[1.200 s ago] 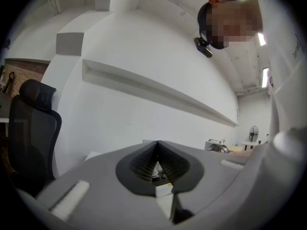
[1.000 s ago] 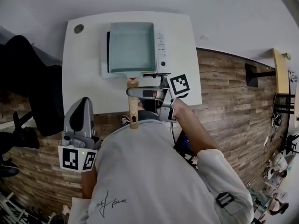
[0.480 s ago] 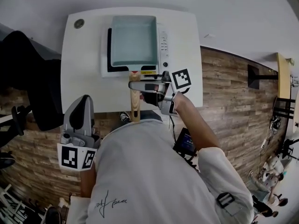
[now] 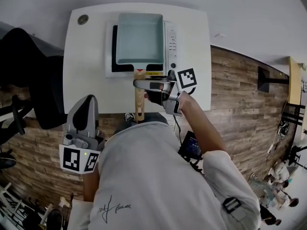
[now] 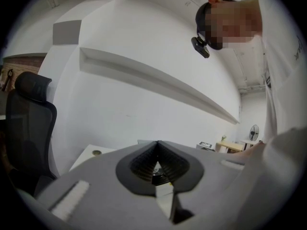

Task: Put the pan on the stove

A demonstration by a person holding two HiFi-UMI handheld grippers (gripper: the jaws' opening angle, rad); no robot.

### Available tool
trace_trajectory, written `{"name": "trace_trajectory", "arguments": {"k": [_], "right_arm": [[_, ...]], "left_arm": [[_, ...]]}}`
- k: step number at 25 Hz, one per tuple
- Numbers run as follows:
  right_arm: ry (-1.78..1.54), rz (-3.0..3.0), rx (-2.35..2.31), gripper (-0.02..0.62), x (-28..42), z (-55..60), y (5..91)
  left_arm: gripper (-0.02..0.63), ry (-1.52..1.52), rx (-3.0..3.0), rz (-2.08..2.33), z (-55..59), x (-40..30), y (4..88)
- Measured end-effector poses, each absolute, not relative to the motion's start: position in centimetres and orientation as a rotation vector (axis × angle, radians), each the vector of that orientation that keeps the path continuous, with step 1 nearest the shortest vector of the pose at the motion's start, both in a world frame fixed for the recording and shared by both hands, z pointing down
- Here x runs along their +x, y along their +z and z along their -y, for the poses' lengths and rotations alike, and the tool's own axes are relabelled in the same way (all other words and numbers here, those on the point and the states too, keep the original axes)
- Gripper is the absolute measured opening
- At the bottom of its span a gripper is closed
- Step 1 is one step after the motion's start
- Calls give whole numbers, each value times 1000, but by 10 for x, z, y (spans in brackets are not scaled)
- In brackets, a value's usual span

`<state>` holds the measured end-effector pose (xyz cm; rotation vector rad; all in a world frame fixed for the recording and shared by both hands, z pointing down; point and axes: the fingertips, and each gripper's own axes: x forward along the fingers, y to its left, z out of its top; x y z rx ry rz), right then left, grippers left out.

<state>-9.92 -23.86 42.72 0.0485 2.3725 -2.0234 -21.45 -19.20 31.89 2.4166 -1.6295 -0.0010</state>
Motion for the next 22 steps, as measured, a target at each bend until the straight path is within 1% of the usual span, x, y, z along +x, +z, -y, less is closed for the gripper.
{"name": "trace_trajectory", "arguments": {"k": [22], "right_arm": [[-2085, -2370, 94, 165, -103, 234, 464]], "left_arm": [[54, 53, 2427, 1676, 198, -217, 313]]}}
